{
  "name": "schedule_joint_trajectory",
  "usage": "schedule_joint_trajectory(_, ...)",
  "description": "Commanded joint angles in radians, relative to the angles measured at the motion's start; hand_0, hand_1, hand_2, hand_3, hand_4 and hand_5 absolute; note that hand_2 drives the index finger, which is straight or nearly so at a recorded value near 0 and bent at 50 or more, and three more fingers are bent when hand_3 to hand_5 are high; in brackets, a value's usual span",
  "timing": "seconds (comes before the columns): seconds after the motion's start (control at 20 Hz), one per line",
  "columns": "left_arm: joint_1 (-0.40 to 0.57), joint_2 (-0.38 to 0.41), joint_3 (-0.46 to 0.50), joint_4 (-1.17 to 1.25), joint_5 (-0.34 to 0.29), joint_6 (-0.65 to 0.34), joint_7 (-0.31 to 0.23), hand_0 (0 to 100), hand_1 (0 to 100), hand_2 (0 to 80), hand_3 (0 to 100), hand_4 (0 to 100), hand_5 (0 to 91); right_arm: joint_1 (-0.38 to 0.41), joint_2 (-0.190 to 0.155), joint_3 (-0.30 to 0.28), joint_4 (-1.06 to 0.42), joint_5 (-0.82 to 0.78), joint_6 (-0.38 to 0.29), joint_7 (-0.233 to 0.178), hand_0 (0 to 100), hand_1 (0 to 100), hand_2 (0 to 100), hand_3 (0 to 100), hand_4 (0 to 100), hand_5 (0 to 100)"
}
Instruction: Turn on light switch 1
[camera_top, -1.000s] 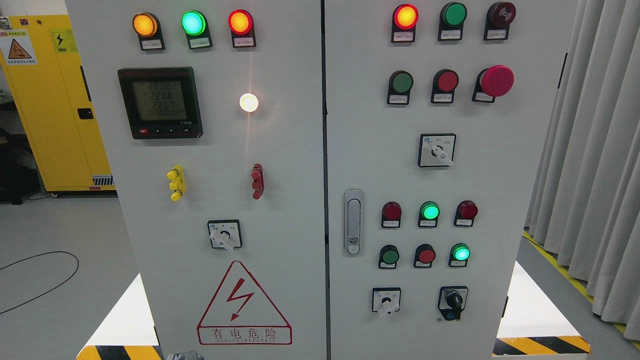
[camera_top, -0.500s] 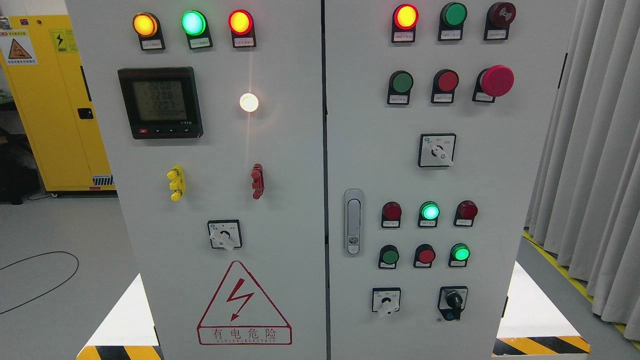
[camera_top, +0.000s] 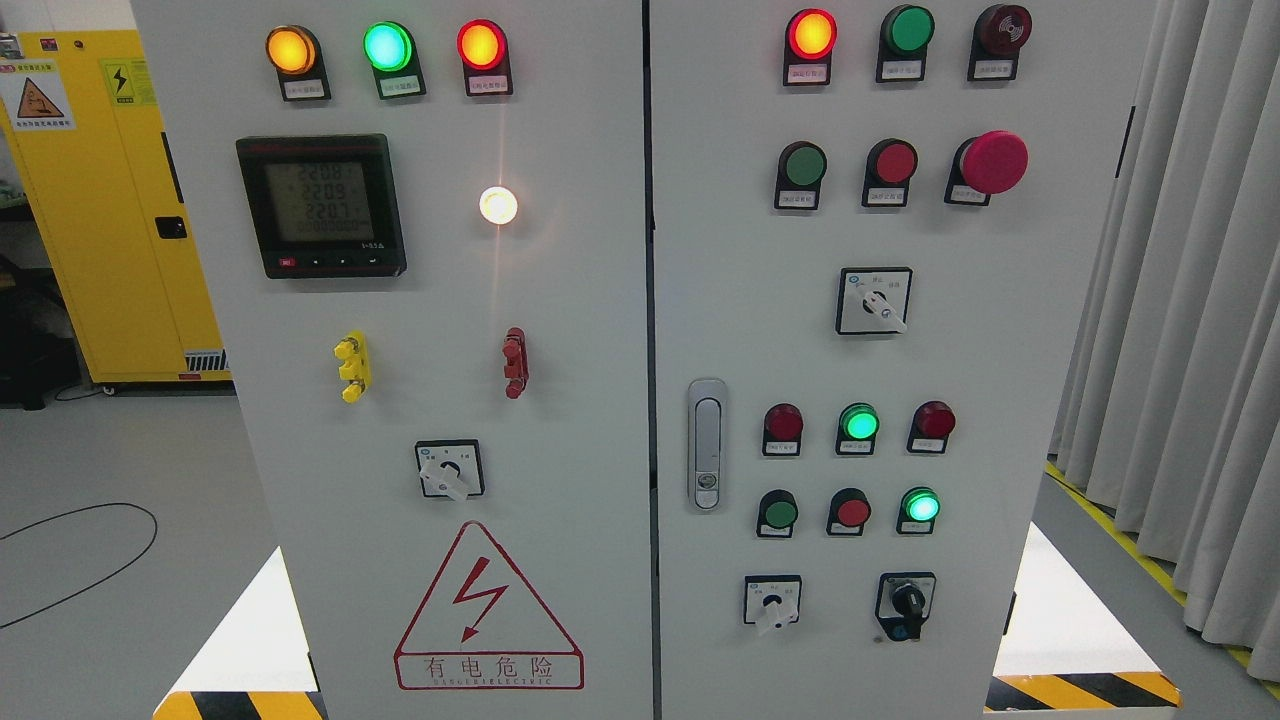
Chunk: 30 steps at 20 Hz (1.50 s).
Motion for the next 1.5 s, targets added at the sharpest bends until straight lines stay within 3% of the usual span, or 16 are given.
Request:
schedule_joint_trajectory(0.0,-0.008,0.009,-0.021,0.527,-0.014,0.051,-0.003,8,22,0.0,16,20,0.0,0.0,0.0,0.0,0.0,0.0,0.0,0.0,0,50,4,0,0,0)
schedule_joint_trajectory(0.2,-0.013,0.006,-0.085,0.608,-0.016,0.061,0.008,10,22,0.0,0,11,0.0,0.0,0.0,0.0,0.0,0.0,0.0,0.0,0,50,4,0,0,0)
schedule_joint_trajectory(0.4,-0.065,0.001,-0.119,0.753,-0.016,0.068,0.016,10,21,0.0,0,0,0.0,0.0,0.0,0.0,0.0,0.0,0.0,0.0,0,50,4,0,0,0)
schedule_joint_trajectory(0.6,-0.155,0.009,-0.124,0.872,-0.02,0.095,0.011,11,21,0.0,0,0,0.0,0.0,0.0,0.0,0.0,-0.001,0.0,0.0,0,50,4,0,0,0)
schedule_joint_trajectory(0.85,-0.161,0.018,-0.219,0.87,-0.023,0.172,0.002,13,20,0.0,0,0,0.0,0.0,0.0,0.0,0.0,0.0,0.0,0.0,0,50,4,0,0,0)
schedule_joint_trajectory(1.45,-0.168,-0.011,-0.225,0.869,-0.023,0.177,-0.011,14,13,0.0,0,0,0.0,0.0,0.0,0.0,0.0,0.0,0.0,0.0,0,50,4,0,0,0)
